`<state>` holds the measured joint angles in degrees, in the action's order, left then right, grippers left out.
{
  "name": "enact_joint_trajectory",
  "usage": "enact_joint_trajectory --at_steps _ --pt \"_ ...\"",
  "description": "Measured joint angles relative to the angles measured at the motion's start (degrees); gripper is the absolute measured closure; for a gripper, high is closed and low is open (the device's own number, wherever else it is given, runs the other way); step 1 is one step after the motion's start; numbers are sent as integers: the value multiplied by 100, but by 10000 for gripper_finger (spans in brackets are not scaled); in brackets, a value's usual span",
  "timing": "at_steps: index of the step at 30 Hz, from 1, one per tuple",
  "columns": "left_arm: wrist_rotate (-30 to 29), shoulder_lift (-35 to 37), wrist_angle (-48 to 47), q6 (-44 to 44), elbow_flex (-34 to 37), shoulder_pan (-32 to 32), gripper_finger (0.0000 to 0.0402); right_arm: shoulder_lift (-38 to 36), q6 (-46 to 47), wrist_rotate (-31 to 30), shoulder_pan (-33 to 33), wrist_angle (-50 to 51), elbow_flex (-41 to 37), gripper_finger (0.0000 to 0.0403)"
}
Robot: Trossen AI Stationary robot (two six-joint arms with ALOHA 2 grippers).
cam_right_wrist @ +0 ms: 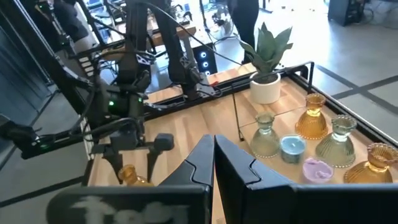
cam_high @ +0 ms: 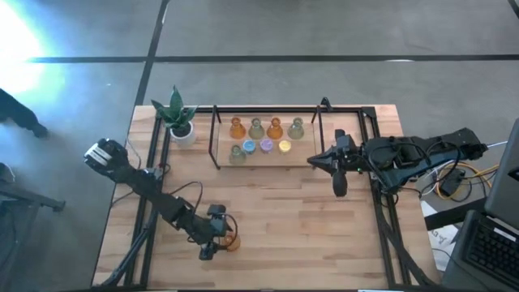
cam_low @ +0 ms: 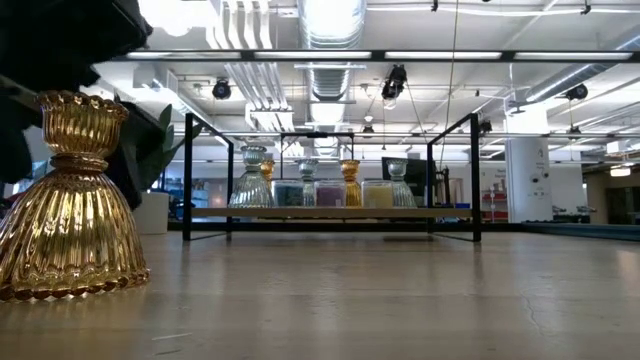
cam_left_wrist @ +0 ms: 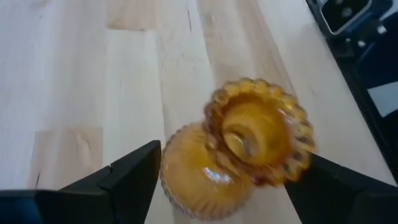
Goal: Pick & Place candle stick holders
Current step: Put the yellow glass candlestick on the shelf
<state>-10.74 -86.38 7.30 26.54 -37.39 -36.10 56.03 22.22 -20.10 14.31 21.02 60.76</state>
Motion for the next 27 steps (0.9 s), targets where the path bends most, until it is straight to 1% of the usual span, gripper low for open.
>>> enact_joint_trajectory --at_steps 6,10,12,15,20,24,25,27 --pt "-77 -384 1041 -166 99 76 92 -111 20 -72 -90 -20 32 394" --pt "-133 -645 1415 -277 99 88 95 -178 22 -268 -94 -18 132 394" --pt "-129 -727 1472 -280 99 86 105 -213 8 -326 -108 -29 194 394" --pt "-123 -772 1474 -282 99 86 133 -280 -1 -459 -112 -3 245 394" --pt "-128 -726 1467 -246 99 84 199 -354 -14 -565 -112 18 319 394" --pt "-180 -696 1523 -265 83 86 252 -352 4 -570 -112 291 371 394" --pt "-179 -693 1540 -278 78 89 263 -350 8 -572 -110 302 357 394" --pt "-191 -689 1515 -338 60 107 263 -347 44 -570 -110 292 331 394"
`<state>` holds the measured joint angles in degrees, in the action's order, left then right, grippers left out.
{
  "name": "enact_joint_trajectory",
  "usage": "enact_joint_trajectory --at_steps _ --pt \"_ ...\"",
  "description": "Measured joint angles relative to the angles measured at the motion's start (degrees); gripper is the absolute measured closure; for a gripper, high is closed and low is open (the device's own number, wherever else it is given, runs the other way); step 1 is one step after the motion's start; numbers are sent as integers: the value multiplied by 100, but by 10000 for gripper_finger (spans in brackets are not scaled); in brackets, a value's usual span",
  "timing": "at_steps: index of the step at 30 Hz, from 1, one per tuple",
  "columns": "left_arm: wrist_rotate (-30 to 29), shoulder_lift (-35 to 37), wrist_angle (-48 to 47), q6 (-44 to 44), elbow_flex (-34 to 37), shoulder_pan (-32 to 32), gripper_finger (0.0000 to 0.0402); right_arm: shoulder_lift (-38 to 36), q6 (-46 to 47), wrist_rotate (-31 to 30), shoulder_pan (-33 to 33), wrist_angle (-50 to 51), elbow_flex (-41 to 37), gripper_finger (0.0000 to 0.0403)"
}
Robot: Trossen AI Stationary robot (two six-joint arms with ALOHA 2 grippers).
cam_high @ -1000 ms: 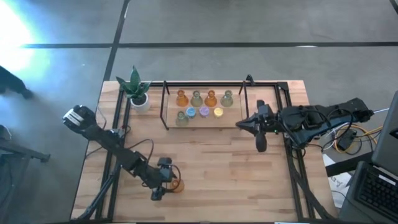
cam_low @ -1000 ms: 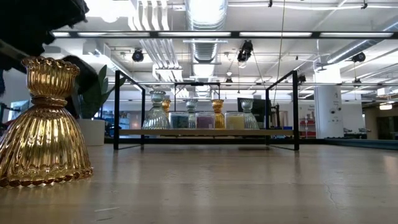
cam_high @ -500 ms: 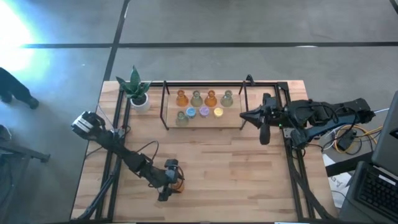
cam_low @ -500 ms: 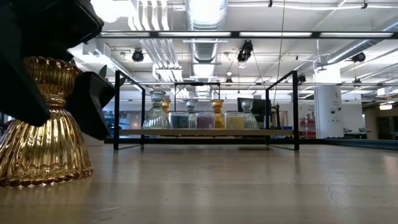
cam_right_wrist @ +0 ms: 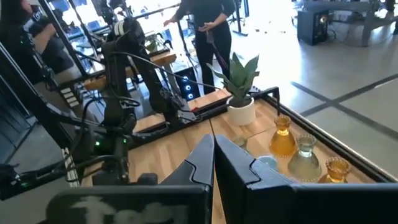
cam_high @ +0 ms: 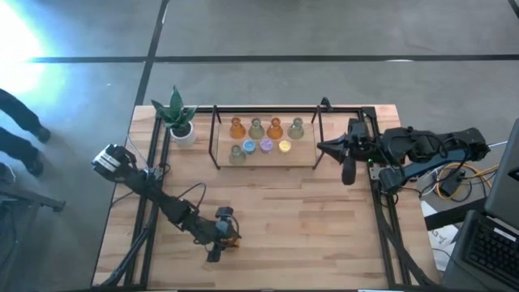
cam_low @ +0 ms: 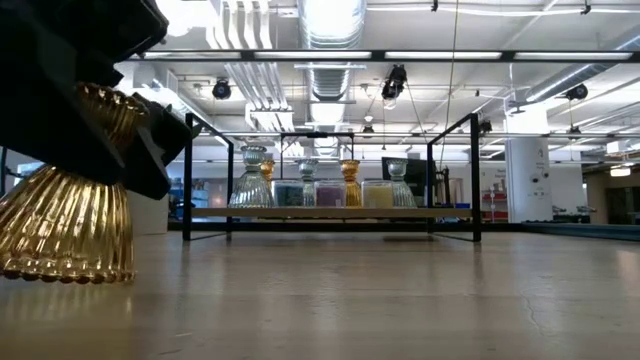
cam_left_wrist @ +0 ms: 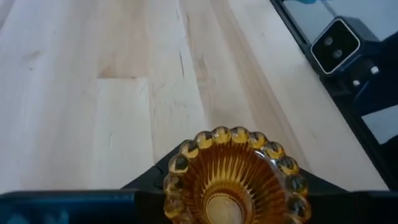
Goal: Pick & Place candle stick holders
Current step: Put the yellow glass candlestick on the shelf
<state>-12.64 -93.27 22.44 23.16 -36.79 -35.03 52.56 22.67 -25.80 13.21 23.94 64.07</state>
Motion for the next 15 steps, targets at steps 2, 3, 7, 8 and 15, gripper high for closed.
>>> enact_joint_trajectory --at_steps 2,3,7,8,15 --pt "9 21 -80 -125 -52 36 263 0 193 7 0 -7 -33 394" --pt "8 30 -118 -198 -80 66 263 1 336 8 0 -5 -57 394" --pt "10 139 -524 -601 -314 211 263 7 861 100 0 132 -122 394" --pt "14 179 -705 -687 -396 253 263 8 1065 210 0 209 -144 394" --pt "853 468 -2003 -1004 -927 874 263 424 1727 1665 13 109 -180 394"
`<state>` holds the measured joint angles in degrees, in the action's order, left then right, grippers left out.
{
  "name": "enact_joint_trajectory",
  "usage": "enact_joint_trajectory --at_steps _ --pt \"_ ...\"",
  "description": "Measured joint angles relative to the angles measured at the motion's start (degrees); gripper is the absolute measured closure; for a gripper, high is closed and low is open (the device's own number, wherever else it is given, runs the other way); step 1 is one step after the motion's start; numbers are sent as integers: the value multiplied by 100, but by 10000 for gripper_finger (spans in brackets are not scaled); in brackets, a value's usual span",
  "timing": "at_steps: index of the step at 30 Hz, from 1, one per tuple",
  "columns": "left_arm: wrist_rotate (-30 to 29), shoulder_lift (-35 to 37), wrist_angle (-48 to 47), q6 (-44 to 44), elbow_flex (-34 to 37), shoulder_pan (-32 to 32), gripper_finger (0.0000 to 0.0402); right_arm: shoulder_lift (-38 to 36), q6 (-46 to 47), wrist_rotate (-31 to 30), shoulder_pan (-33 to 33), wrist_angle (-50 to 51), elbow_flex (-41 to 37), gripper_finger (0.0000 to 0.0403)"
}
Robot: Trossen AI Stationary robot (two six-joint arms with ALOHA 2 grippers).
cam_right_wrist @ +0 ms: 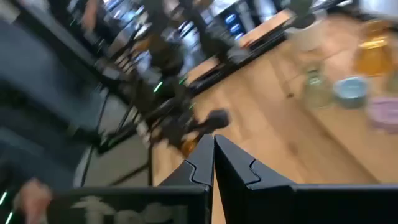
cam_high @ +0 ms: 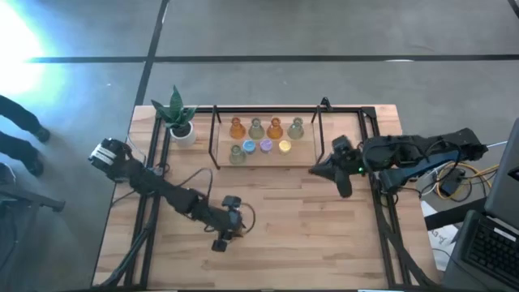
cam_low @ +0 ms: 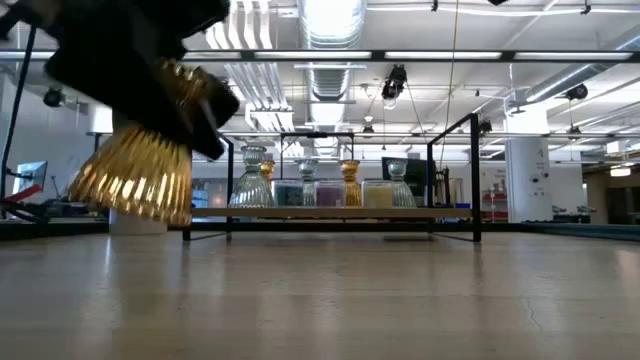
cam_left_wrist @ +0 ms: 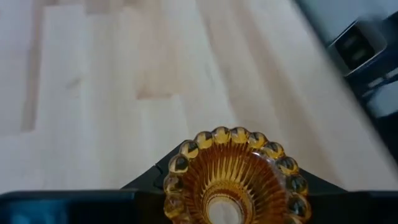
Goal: Pick & Place candle stick holders
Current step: Put the yellow glass candlestick on the shelf
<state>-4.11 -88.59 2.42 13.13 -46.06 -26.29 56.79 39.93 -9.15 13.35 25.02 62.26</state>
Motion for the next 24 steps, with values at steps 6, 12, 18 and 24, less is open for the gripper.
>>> enact_joint_trajectory --at_steps 6,12,18,24 --pt "1755 315 -6 103 -180 915 263 515 -954 492 79 -82 224 394" --pt "3232 581 16 112 -656 1764 263 879 -2224 656 76 -75 518 394" --pt "4534 572 29 148 -1430 2390 263 1346 -3420 665 76 -71 1051 394" --pt "5365 567 44 438 -1917 2699 263 2009 -4076 669 74 487 1893 391"
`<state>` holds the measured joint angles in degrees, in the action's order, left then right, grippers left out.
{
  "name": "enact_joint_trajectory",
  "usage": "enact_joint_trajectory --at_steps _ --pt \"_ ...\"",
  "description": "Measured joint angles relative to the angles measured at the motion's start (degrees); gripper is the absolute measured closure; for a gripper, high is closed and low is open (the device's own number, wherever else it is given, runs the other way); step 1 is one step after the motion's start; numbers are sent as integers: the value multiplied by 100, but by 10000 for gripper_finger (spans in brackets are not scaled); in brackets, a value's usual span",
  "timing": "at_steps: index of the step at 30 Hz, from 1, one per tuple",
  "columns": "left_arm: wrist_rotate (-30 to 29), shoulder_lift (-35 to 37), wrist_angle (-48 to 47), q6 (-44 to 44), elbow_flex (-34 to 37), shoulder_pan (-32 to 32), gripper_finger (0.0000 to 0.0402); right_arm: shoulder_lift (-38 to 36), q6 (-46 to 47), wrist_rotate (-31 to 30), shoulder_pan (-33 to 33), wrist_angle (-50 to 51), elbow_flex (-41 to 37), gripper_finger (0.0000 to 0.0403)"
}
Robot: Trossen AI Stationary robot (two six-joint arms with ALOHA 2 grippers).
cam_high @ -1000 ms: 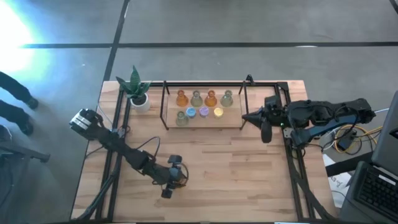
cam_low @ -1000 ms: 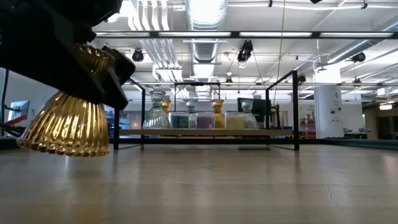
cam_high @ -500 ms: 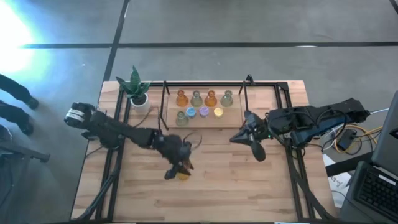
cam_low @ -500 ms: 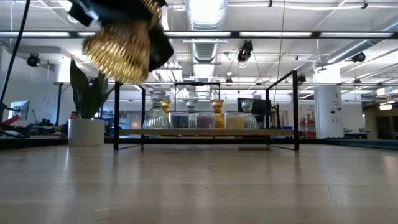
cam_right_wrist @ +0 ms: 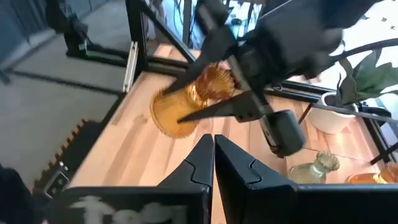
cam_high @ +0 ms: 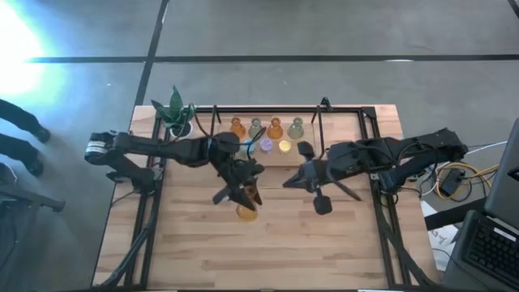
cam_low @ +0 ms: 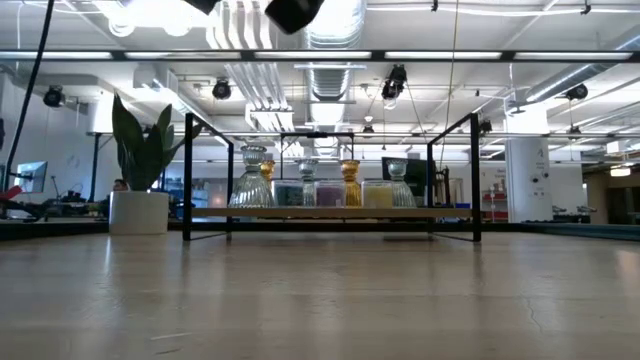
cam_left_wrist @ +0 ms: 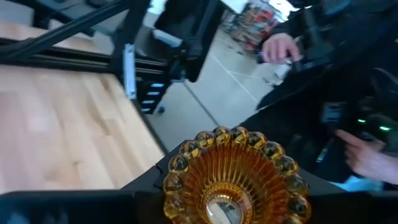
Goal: Pick & Place candle stick holders
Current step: Put the yellow glass candlestick on the shelf
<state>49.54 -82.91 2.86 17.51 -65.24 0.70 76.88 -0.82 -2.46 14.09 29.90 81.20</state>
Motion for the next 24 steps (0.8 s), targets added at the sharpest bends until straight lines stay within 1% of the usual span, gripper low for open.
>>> enact_joint_trajectory --at_steps 3,8,13,16,19,24 --pt "178 -2 -24 82 -93 27 263 418 -284 52 2 517 510 370" --pt "241 -26 -167 208 -107 43 263 1027 -816 116 2 699 1265 311" --pt "225 -74 -379 214 -109 43 263 1501 -887 118 -2 962 1896 268" --pt "231 -74 -383 216 -109 43 263 1757 -981 264 -2 1096 2200 256" --pt "231 -76 -387 220 -109 40 263 2038 -995 446 -7 1285 2489 253" --pt "306 -76 -384 228 -109 39 263 2467 -1157 721 -13 1549 3037 266"
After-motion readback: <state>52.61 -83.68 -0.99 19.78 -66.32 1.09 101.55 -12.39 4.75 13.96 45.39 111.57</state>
